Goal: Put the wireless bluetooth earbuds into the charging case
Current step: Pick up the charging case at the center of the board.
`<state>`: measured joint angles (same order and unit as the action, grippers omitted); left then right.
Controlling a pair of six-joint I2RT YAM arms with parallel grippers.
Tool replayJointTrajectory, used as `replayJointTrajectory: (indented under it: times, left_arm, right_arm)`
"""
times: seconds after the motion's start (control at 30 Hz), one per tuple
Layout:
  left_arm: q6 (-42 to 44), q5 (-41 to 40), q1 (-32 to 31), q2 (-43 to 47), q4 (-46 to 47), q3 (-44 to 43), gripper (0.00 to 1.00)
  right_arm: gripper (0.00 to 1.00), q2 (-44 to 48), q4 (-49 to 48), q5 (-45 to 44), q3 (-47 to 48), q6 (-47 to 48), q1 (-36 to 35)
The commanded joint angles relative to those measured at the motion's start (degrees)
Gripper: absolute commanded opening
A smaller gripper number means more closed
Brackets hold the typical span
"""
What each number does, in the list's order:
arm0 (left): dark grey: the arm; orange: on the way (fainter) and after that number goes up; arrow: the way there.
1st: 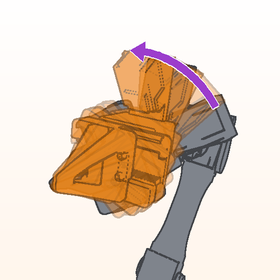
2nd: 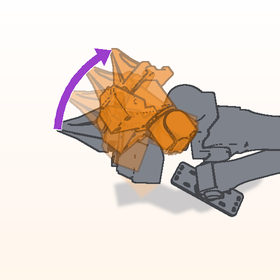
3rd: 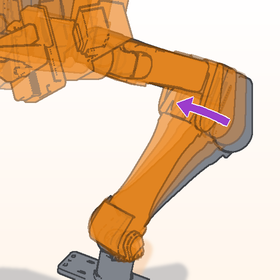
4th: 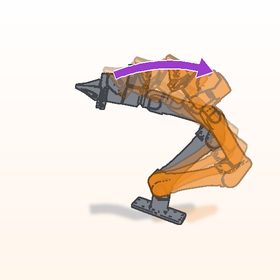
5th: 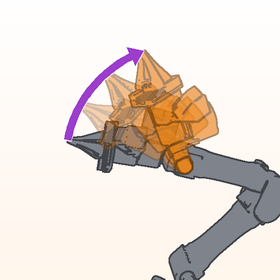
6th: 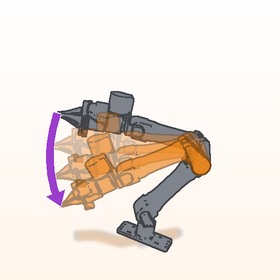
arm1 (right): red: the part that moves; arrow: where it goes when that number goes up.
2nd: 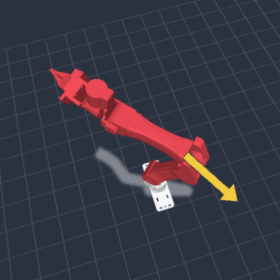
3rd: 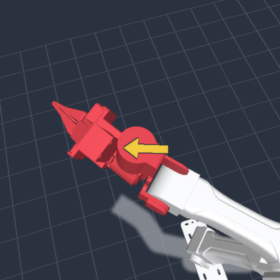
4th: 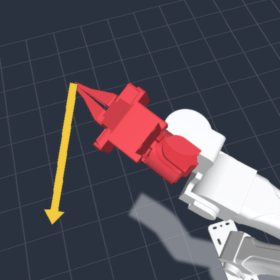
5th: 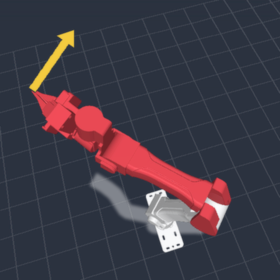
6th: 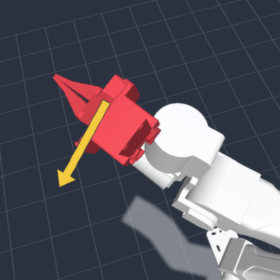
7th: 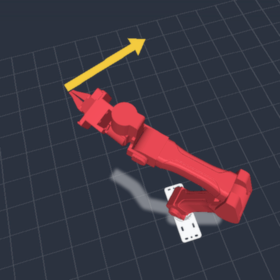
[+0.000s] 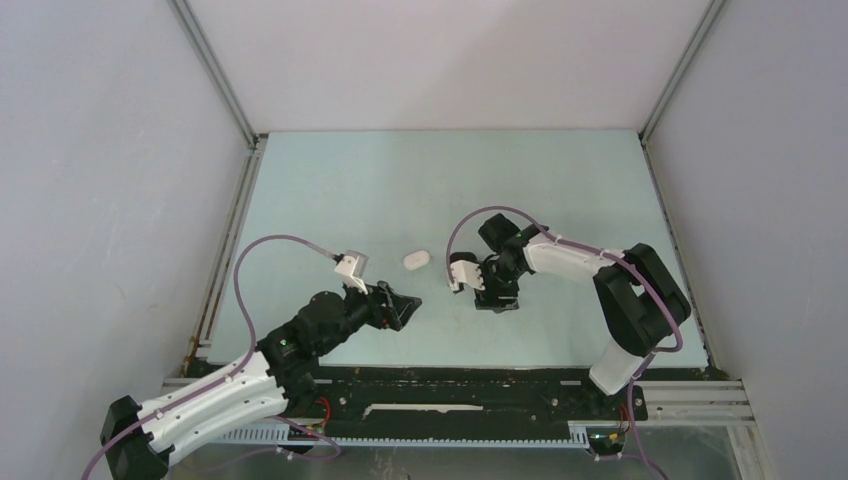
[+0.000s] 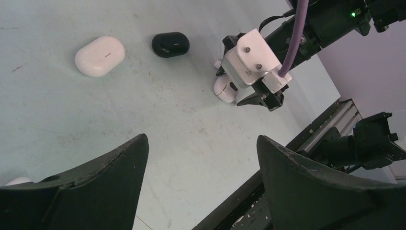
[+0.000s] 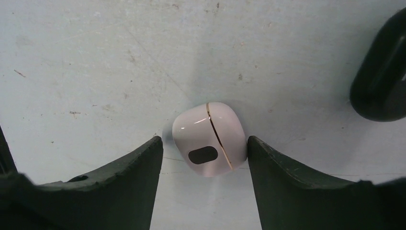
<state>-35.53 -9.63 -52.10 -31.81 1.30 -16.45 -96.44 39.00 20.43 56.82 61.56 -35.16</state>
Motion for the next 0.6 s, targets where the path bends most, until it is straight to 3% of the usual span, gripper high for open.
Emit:
replayJointTrajectory:
  times: [0.0,0.2,0.43,0.57]
  left_arm:
    - [1.0,0.6,0.2,0.6,2.1,0.5,0.89]
    - [-0.1,0.4,0.2,-1.4,2.9,0.2,0.87]
    - [-6.1,3.3,0.2,-8.4,11.8,2.7,0.85]
    - [-7.5,11.0,0.2,-16.8,18.5,1.6,0.78]
  right_arm:
    - [0.64,-1.0,1.3,-0.6,0.0,0.7,-0.3]
    - [0.44,3.2,2.0,-3.5,0.0,-5.8,-2.2]
    - [0.4,16.5,1.8,1.6,0.0,-15.3,-5.5]
    - [0.39,22.2,-1.9,2.1,-2.1,-17.7,-6.9]
